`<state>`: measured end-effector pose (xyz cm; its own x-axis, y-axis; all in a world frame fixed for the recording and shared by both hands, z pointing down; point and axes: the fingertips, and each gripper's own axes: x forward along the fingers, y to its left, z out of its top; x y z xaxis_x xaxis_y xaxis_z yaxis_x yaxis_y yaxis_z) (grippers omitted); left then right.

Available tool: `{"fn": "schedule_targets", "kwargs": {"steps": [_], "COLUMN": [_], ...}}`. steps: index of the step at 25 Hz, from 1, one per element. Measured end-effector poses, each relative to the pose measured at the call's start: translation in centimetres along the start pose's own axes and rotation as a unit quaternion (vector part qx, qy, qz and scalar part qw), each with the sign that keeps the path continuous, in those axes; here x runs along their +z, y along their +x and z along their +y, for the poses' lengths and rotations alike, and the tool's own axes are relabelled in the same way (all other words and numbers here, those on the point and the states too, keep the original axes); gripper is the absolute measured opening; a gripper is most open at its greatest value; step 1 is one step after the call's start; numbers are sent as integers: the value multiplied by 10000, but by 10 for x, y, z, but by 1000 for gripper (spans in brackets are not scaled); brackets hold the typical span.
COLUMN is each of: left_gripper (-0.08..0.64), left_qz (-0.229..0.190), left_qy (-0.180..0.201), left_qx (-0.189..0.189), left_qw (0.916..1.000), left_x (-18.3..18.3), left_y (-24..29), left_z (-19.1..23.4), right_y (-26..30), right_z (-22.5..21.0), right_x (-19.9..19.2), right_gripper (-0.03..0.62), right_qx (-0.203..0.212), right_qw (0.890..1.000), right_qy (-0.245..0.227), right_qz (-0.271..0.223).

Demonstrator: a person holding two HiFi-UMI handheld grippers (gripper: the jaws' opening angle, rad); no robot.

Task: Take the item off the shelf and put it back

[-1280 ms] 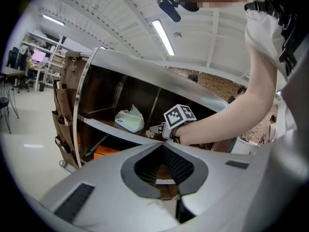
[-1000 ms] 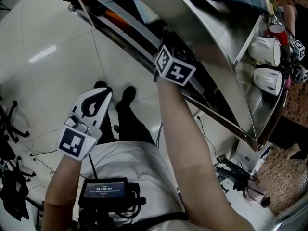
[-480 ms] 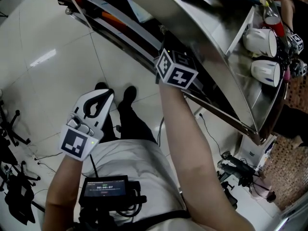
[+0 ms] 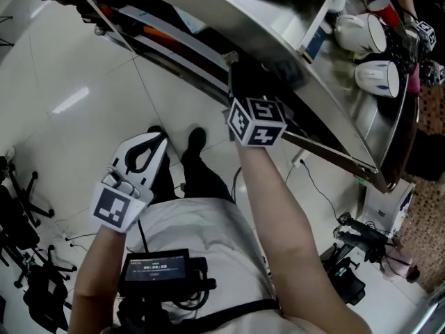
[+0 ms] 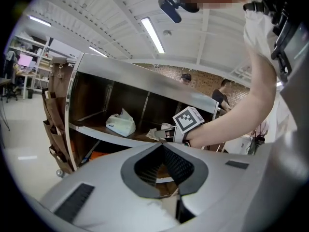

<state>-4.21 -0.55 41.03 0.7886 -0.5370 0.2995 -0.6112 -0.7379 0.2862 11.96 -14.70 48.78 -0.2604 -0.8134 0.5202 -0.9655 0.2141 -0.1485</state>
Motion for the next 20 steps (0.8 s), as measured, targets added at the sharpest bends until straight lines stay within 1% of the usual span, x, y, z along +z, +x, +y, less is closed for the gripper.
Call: {"fn": "schedule_targets", "kwargs": {"steps": [4,8,11,14,20], "left_gripper": [9,9,9,9,9], "left_qz": [-47,-97,-169,-215,-305], "left_qy": [143,288,281,312,445], "left_qx": [-211,-246,-274,-334,-390], "left_qw": [9997,9992,9991,9987,9978], "left_x": [10,26,38,51,76], "left_y": [-2,-1,-1,-1,-4], "left_z": [-10,-12,-16,-23,-28], "right_y": [-29,-54,-73,-91,-129], "right_z": [11,23,32,41,61], "right_x": [-2,0,3,13,45], "right_gripper": [0,0,0,0,0], "right_qx": [245,487,671,853,1216], "right_qw": [9996,9986,9973,9951,9880], "right_qy": [-20,-12,-68,-206,-431], "right_qz": [-111,-224,-294,-449,-849]}}
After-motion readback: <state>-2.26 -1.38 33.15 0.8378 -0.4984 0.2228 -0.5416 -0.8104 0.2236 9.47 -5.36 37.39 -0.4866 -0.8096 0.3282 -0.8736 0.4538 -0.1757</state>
